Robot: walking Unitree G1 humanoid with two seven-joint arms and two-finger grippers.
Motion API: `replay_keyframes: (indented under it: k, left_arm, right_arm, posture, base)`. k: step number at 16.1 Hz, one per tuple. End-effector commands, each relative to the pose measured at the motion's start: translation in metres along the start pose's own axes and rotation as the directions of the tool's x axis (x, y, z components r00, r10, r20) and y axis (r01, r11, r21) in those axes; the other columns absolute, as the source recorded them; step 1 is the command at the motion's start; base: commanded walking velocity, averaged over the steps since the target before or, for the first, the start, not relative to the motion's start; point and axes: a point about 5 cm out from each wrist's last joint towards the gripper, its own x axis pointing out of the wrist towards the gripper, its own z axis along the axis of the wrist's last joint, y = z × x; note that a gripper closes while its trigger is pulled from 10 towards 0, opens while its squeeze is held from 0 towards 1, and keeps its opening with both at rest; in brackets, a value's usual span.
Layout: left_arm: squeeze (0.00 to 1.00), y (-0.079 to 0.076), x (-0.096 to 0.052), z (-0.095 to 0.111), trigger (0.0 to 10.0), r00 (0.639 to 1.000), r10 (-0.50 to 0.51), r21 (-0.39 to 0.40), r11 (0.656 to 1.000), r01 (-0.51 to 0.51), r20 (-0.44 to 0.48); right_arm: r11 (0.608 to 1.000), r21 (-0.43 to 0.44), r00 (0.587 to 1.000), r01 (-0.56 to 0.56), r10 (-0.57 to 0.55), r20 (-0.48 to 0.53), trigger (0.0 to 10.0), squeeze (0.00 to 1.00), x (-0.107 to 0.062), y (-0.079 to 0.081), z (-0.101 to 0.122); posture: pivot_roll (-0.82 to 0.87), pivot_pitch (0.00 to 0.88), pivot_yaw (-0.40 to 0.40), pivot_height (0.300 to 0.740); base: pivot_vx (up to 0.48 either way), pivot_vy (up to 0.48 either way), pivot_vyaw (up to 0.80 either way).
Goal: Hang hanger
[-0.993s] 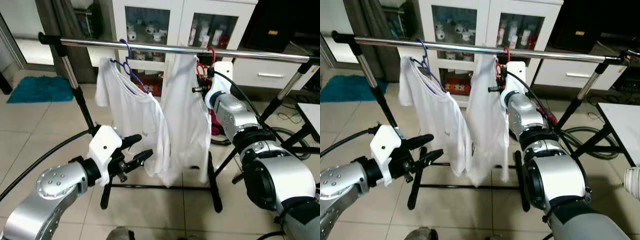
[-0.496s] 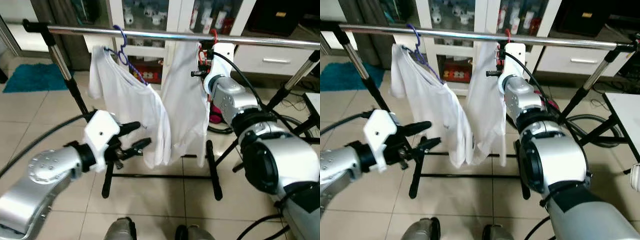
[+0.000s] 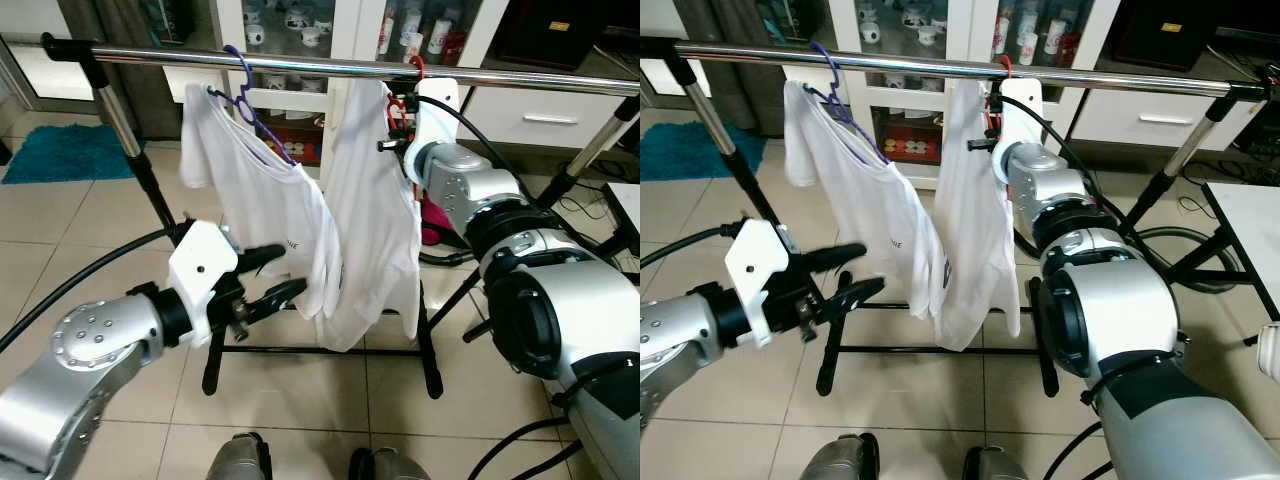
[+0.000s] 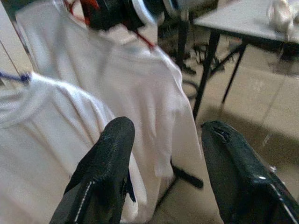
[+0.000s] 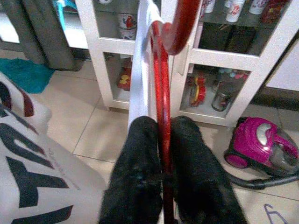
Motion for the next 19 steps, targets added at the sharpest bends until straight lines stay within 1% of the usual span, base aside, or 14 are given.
replay_keyframes:
  k: [1, 3, 4, 6, 7, 9, 10, 12, 13, 14, 15, 17, 18, 19]
  left_arm:
    - [0.0, 0.004, 0.002, 0.004, 10.0, 0.999, 0.039, 0.024, 0.999, -0.04, 0.036]
    - [0.0, 0.008, 0.005, 0.005, 10.0, 0.995, 0.068, 0.02, 0.997, -0.069, 0.069]
    - [0.0, 0.01, 0.007, 0.007, 10.0, 0.992, 0.079, 0.013, 0.997, -0.081, 0.095]
    - [0.0, 0.011, 0.015, 0.008, 10.0, 0.987, 0.081, -0.002, 0.997, -0.082, 0.136]
    - [0.0, 0.011, 0.016, 0.007, 10.0, 0.987, 0.083, -0.003, 0.997, -0.083, 0.139]
    - [0.0, 0.014, 0.018, 0.003, 10.0, 0.976, 0.133, -0.052, 0.991, -0.126, 0.17]
    - [0.0, 0.015, 0.018, 0.001, 10.0, 0.973, 0.153, -0.063, 0.988, -0.144, 0.171]
    - [0.0, 0.019, 0.02, -0.014, 10.0, 0.959, 0.257, -0.123, 0.962, -0.243, 0.115]
    - [0.0, 0.018, 0.021, -0.017, 10.0, 0.958, 0.266, -0.13, 0.959, -0.252, 0.108]
    - [0.0, 0.016, 0.021, -0.023, 10.0, 0.95, 0.3, -0.158, 0.946, -0.284, 0.087]
    - [0.0, 0.014, 0.021, -0.032, 10.0, 0.939, 0.339, -0.197, 0.926, -0.322, 0.056]
    - [0.0, 0.013, 0.023, -0.039, 10.0, 0.921, 0.387, -0.24, 0.899, -0.366, 0.046]
    - [0.0, 0.013, 0.025, -0.041, 10.0, 0.904, 0.426, -0.253, 0.88, -0.402, 0.044]
    - [0.0, 0.013, 0.027, -0.043, 10.0, 0.895, 0.444, -0.256, 0.871, -0.42, 0.042]
  right_arm:
    - [1.0, 0.0, 1.0, -0.016, 0.016, 0.023, 10.0, 1.0, -0.002, -0.008, -0.001]
    - [0.998, -0.039, 0.995, -0.049, 0.053, 0.086, 10.0, 1.0, -0.003, -0.01, 0.003]
    - [0.997, -0.02, 0.991, -0.077, 0.079, 0.106, 10.0, 1.0, -0.004, -0.011, 0.004]
    - [0.977, 0.024, 0.962, -0.214, 0.206, 0.178, 10.0, 1.0, -0.012, -0.015, 0.003]
    - [0.973, 0.029, 0.958, -0.229, 0.22, 0.186, 10.0, 1.0, -0.013, -0.015, 0.003]
    - [0.938, 0.026, 0.916, -0.345, 0.331, 0.227, 10.0, 1.0, -0.039, -0.018, -0.005]
    - [0.934, 0.023, 0.911, -0.356, 0.342, 0.23, 10.0, 1.0, -0.045, -0.019, -0.008]
    - [0.942, 0.069, 0.92, -0.328, 0.303, 0.248, 10.0, 1.0, -0.086, -0.031, -0.018]
    - [0.946, 0.083, 0.926, -0.314, 0.286, 0.245, 10.0, 1.0, -0.094, -0.032, -0.019]
    - [0.951, 0.101, 0.93, -0.293, 0.259, 0.259, 10.0, 1.0, -0.113, -0.029, -0.025]
    - [0.977, 0.075, 0.949, -0.197, 0.171, 0.266, 10.0, 1.0, -0.132, -0.026, -0.033]
    - [0.991, 0.058, 0.958, -0.118, 0.099, 0.27, 10.0, 1.0, -0.147, -0.024, -0.046]
    - [0.991, 0.097, 0.957, -0.091, 0.06, 0.285, 10.0, 1.0, -0.155, -0.022, -0.055]
    - [0.994, 0.096, 0.965, -0.05, 0.023, 0.261, 10.0, 1.0, -0.159, -0.022, -0.065]
  posture:
    - [0.12, 0.103, -0.06, 0.74]
    - [0.11, 0.089, -0.056, 0.74]
    - [0.11, 0.068, -0.053, 0.74]
    - [0.09, 0.03, -0.039, 0.74]
    - [0.09, 0.03, -0.039, 0.74]
    - [0.06, 0.003, -0.026, 0.74]
    - [0.06, 0.0, -0.025, 0.74]
    - [0.03, 0.0, -0.008, 0.74]
    - [0.03, 0.0, -0.005, 0.74]
    - [0.01, 0.0, 0.013, 0.74]
    - [-0.01, 0.0, 0.022, 0.74]
    - [-0.02, 0.0, 0.027, 0.74]
    - [-0.03, 0.0, 0.027, 0.74]
    - [-0.03, 0.0, 0.022, 0.74]
  base:
    - [0.0, 0.0, 0.0]
    - [0.0, 0.0, 0.0]
    - [0.0, 0.0, 0.0]
    - [0.0, 0.0, 0.0]
    - [0.0, 0.0, 0.0]
    - [0.0, 0.0, 0.0]
    - [0.0, 0.0, 0.0]
    - [0.0, 0.0, 0.0]
    - [0.0, 0.0, 0.0]
    - [0.0, 0.0, 0.0]
    - [0.0, 0.0, 0.0]
    - [0.0, 0.0, 0.0]
    - [0.0, 0.0, 0.0]
    - [0.0, 0.0, 0.0]
